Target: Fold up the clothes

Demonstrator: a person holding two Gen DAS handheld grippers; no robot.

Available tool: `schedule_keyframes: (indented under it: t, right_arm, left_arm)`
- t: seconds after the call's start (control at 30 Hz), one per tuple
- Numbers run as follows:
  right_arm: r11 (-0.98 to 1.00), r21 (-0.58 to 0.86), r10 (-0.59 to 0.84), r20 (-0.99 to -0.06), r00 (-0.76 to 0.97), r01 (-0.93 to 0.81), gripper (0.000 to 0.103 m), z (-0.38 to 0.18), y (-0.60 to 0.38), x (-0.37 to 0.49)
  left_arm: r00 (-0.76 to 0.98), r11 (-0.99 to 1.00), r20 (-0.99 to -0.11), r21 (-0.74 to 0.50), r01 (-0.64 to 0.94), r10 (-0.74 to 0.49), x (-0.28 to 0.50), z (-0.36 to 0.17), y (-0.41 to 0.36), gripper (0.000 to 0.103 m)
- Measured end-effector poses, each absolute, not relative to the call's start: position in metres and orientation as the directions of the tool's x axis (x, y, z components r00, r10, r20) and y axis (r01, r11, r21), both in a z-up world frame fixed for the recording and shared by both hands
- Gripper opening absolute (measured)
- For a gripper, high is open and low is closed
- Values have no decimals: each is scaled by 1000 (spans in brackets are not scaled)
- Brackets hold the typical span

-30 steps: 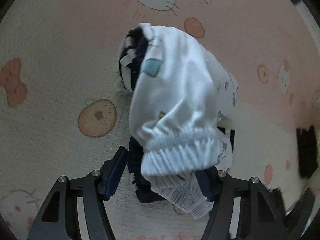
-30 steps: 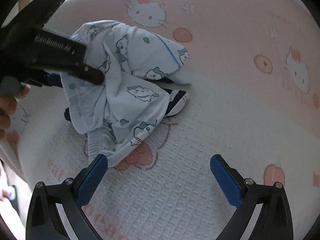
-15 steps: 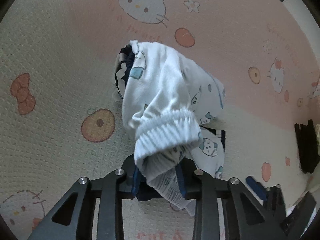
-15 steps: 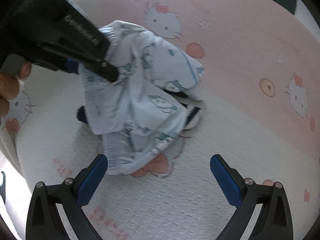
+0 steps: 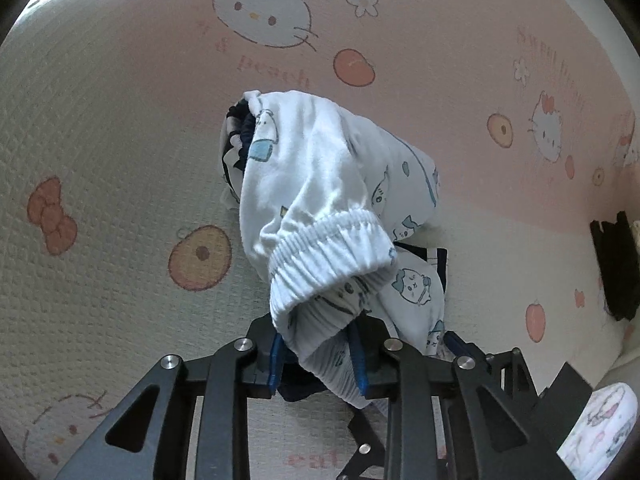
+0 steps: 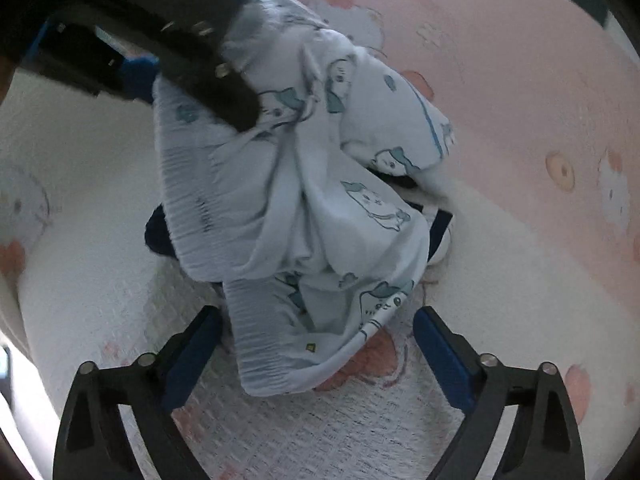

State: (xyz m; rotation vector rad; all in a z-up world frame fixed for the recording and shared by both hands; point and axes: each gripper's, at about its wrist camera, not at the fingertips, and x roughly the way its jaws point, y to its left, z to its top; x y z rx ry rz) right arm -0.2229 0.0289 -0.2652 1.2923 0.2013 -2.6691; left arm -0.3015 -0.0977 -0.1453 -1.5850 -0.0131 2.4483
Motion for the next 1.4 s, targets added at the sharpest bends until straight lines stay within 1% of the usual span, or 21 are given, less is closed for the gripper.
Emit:
schedule_keyframes:
  t: [0.03, 0.07, 0.1, 0.13, 0.17, 0.2, 0.27, 0.3, 0.37, 0.47, 0.77, 1.03, 1.1, 1.17, 1.4]
  right_arm:
    - [-977, -36, -101, -789, -605, 211, 79, -265, 29, -224]
    - [-973, -37, -110, -792, -601, 226, 66, -263, 27, -225]
    - [-969, -38, -118, -794, -597, 242, 59, -262, 24, -225]
    - [-966, -41, -124, -797, -592, 257, 50, -260, 21, -225]
    - [-962, -49, -124, -801, -586, 269, 43, -259, 18, -225]
    - [-959, -55, -123, -805, -581, 278, 41, -257, 16, -224]
    - [-961, -47, -123, -809, -575, 271, 31, -255, 18, -223]
    - [-964, -40, -123, -811, -572, 264, 29, -254, 20, -222]
    - [-970, -27, -120, -814, -568, 244, 24, -251, 26, -219]
    - [-977, -16, -110, -816, -568, 212, 21, -249, 34, -218]
    - [-990, 19, -98, -811, -577, 142, 20, -222, 63, -199]
    - [-991, 117, -132, -795, -592, 64, 20, -198, 98, -172]
    - [-990, 126, -134, -788, -601, 56, 20, -171, 107, -164]
    - [-990, 128, -133, -784, -606, 52, 20, -162, 113, -150]
    - [-984, 173, -162, -782, -602, 40, 20, -152, 128, -153]
  left_arm:
    - [-389, -975, -901, -129, -180, 191, -303, -143, -98, 24]
    - [-387, -976, -902, -132, -176, 192, -303, -141, -98, 24]
    - [-386, -976, -902, -133, -173, 192, -304, -138, -99, 24]
    - [-387, -976, -902, -132, -172, 190, -307, -136, -97, 24]
    - [-387, -977, -903, -128, -170, 185, -311, -134, -95, 24]
    - [-387, -978, -904, -124, -168, 181, -315, -132, -93, 24]
    - [-386, -978, -904, -128, -164, 183, -315, -149, -79, 24]
    - [-387, -978, -903, -132, -161, 185, -315, -163, -69, 24]
    - [-394, -978, -899, -137, -157, 189, -313, -167, -61, 23]
    - [-401, -979, -897, -131, -159, 185, -306, -168, -67, 23]
    - [-423, -978, -885, -135, -162, 192, -285, -147, -70, 20]
    - [-449, -972, -866, -159, -172, 221, -253, -126, -67, 18]
    - [-456, -970, -859, -170, -171, 231, -242, -118, -65, 18]
    - [-460, -969, -854, -184, -167, 242, -241, -118, -58, 18]
    - [-451, -967, -856, -197, -164, 251, -227, -125, -50, 18]
